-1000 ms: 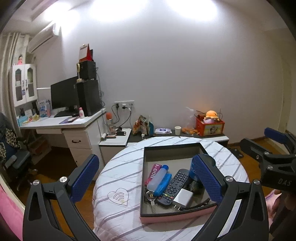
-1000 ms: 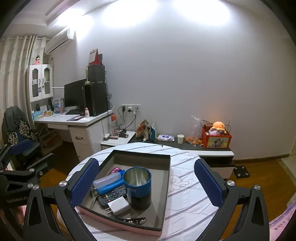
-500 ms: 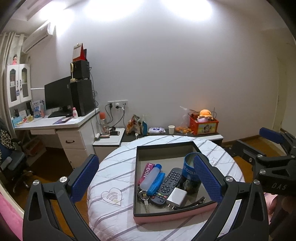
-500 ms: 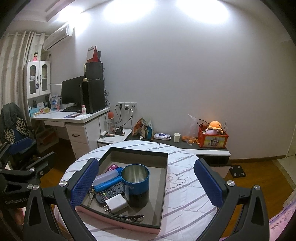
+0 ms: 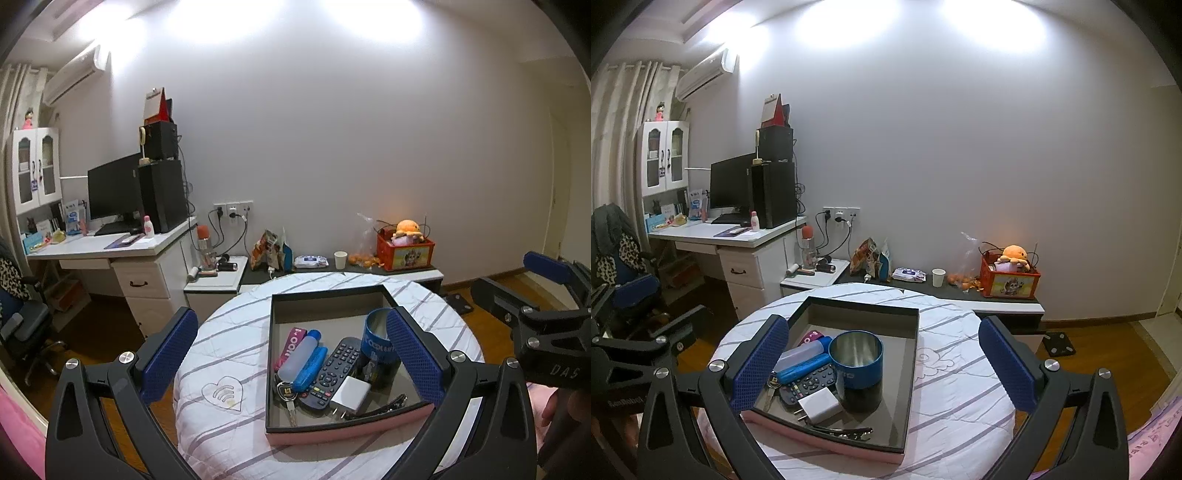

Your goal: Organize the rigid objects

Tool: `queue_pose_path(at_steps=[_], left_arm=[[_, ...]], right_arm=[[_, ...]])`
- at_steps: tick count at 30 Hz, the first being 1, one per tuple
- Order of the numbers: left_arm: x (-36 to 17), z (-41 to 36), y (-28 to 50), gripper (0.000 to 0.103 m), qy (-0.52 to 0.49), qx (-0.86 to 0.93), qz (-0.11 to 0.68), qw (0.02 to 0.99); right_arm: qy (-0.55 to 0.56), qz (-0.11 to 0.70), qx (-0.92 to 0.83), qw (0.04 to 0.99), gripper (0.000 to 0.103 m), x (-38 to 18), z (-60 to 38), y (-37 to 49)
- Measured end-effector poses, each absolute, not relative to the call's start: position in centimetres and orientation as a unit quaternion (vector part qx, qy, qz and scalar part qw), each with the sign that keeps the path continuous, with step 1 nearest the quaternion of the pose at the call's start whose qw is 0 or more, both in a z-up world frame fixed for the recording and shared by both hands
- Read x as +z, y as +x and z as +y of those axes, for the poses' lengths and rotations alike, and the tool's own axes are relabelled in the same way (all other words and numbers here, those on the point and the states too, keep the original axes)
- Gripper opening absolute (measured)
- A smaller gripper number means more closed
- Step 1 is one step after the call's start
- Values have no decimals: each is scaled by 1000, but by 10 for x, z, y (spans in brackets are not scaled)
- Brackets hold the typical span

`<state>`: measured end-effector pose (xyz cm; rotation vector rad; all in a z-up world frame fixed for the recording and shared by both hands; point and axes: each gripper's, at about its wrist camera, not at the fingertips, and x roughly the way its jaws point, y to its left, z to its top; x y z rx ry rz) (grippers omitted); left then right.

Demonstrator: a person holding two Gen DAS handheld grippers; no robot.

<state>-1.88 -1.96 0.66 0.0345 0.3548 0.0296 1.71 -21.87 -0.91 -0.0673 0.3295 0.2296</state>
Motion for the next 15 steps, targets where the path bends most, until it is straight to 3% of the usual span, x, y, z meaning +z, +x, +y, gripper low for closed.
queue_pose_path(at_steps=[15], left_arm=[[24,-18,-30,103,20,38,138,990]], right_arm=[[-32,152,120,981,103,-5,-219,15]])
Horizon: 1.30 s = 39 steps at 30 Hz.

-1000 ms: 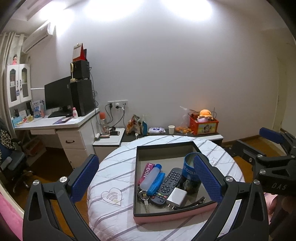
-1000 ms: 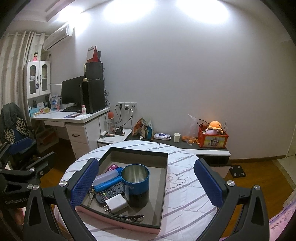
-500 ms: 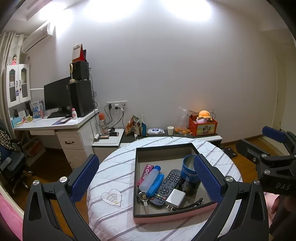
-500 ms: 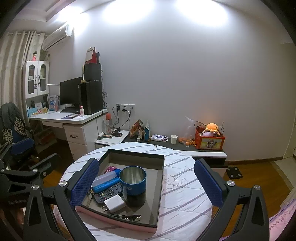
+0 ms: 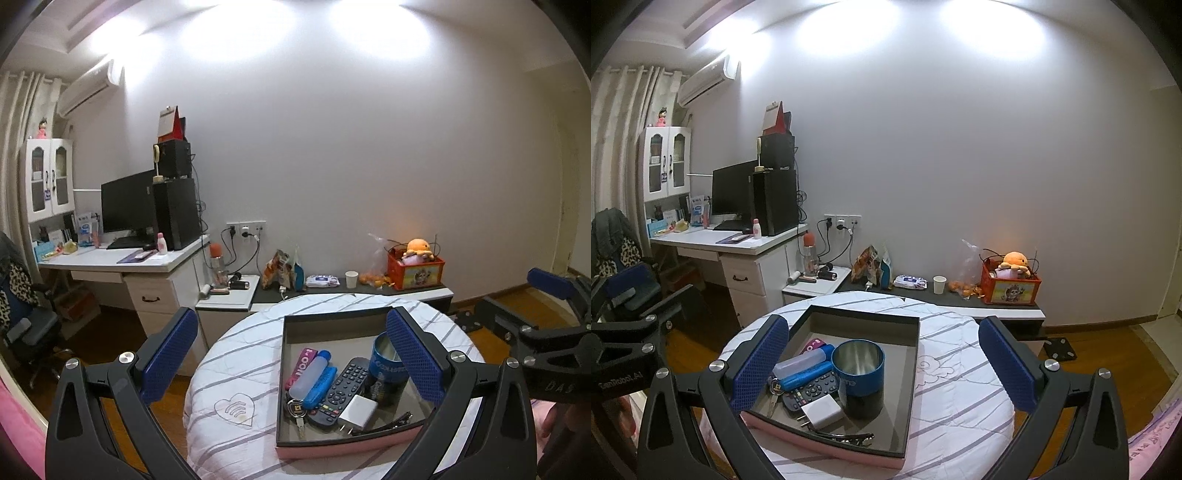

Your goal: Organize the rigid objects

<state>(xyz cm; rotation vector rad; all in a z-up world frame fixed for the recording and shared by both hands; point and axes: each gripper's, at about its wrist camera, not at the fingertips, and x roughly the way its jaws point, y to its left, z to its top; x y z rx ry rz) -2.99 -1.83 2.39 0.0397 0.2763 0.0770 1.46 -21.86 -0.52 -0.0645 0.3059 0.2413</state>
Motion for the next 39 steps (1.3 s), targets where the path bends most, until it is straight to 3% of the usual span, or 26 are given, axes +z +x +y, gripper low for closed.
queue_pose_path(at_steps=[39], left_arm=[[15,-34,-11,103,28,11,166,986]], right_arm=[[-44,169,102,979,103,0,-228,20]])
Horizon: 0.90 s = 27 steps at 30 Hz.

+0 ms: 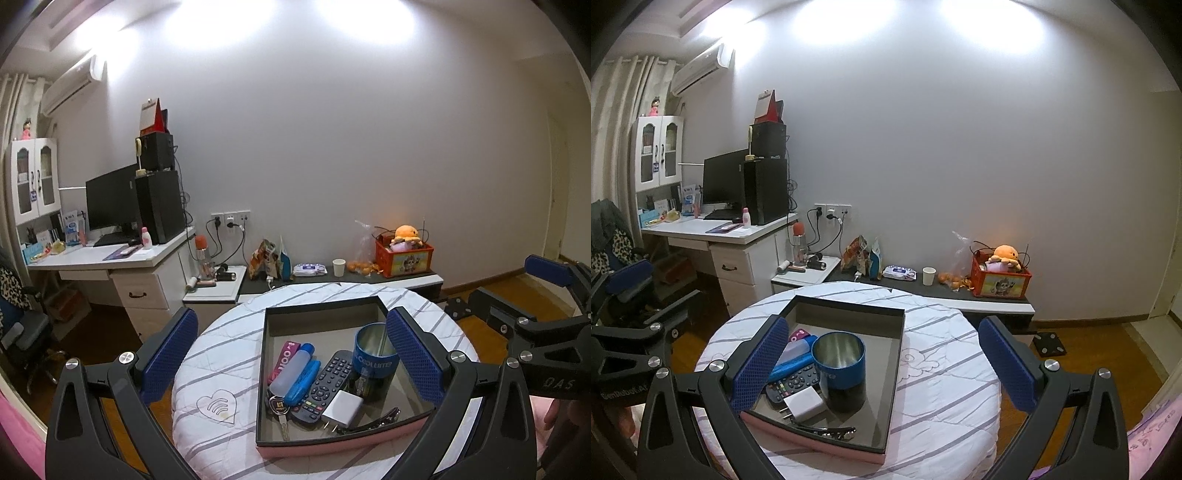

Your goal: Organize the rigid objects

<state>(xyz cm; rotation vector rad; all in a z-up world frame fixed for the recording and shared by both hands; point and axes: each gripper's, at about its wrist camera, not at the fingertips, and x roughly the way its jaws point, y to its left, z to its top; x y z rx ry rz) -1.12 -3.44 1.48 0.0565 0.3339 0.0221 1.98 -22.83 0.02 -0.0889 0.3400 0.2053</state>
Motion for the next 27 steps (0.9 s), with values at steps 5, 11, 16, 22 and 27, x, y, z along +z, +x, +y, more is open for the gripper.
queue_pose_path(at_steps=[5,11,16,22,27], left_arm=[[16,-35,-12,103,33,13,166,985],[16,-35,-12,103,33,14,166,986],[16,-35,-13,103,32,14,165,986],[17,-35,-13,103,32,15,166,986],[17,-35,-13,103,32,15,165,986]], right_arm=[[-42,171,103,979,103,-1,-229,22],[-42,173,104,978,103,-2,-228,22],[-43,173,104,978,103,-2,-227,21],[-42,174,105,978,103,-2,-227,21],[-43,173,105,978,103,-3,-227,21]])
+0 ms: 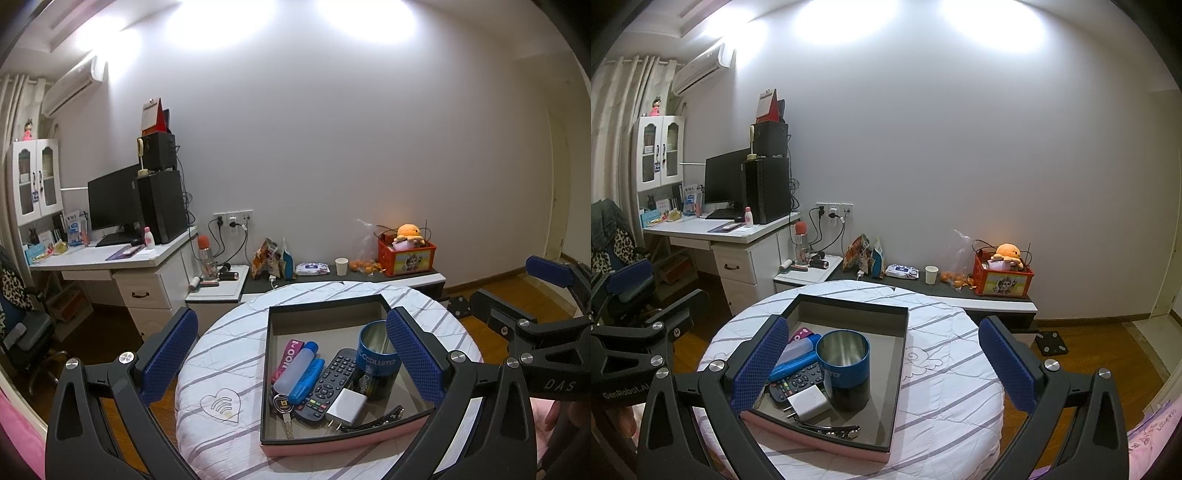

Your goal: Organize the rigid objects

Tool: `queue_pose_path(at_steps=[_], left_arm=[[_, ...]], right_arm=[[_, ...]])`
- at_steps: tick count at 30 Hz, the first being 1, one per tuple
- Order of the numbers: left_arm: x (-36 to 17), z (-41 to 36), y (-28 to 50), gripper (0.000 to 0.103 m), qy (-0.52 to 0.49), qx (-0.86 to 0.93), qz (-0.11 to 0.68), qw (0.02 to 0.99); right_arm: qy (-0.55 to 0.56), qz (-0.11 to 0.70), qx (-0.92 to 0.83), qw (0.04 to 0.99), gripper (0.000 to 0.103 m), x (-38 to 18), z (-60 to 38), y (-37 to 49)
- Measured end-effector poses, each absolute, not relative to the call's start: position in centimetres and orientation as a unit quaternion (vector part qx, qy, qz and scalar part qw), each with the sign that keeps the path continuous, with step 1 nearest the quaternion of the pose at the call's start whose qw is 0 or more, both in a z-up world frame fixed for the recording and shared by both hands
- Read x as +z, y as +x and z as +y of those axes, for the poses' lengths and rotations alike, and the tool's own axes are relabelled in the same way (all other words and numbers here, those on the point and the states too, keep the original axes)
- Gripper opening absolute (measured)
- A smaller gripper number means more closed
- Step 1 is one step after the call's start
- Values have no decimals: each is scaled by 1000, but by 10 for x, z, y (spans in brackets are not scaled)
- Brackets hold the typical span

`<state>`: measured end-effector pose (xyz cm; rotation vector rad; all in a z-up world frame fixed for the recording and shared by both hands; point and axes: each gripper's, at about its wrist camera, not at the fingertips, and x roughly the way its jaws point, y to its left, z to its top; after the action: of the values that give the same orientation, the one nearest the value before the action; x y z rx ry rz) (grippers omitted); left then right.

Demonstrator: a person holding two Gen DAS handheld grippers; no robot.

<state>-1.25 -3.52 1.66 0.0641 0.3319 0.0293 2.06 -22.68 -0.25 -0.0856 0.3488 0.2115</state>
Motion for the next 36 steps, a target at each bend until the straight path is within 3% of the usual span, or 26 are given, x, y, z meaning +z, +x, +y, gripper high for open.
queue_pose_path(at_steps=[36], left_arm=[[18,-33,-15,103,34,17,165,986]], right_arm=[[-42,173,107,978,103,-3,-225,20]])
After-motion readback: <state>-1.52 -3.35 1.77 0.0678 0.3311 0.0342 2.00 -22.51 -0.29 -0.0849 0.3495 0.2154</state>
